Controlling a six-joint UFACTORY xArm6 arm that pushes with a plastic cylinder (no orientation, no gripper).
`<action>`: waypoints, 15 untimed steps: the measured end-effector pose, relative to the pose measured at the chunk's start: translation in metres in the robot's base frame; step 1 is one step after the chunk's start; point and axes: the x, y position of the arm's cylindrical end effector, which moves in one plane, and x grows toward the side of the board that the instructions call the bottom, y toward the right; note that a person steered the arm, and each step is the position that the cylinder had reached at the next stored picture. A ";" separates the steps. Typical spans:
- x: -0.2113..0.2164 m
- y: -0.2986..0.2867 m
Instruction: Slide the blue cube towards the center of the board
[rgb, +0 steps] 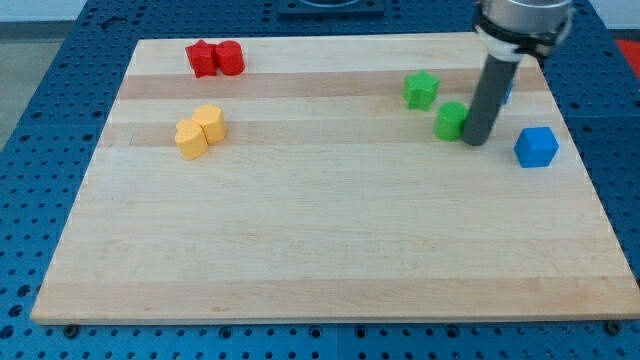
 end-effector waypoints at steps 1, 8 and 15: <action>-0.014 -0.034; 0.057 0.070; 0.007 0.068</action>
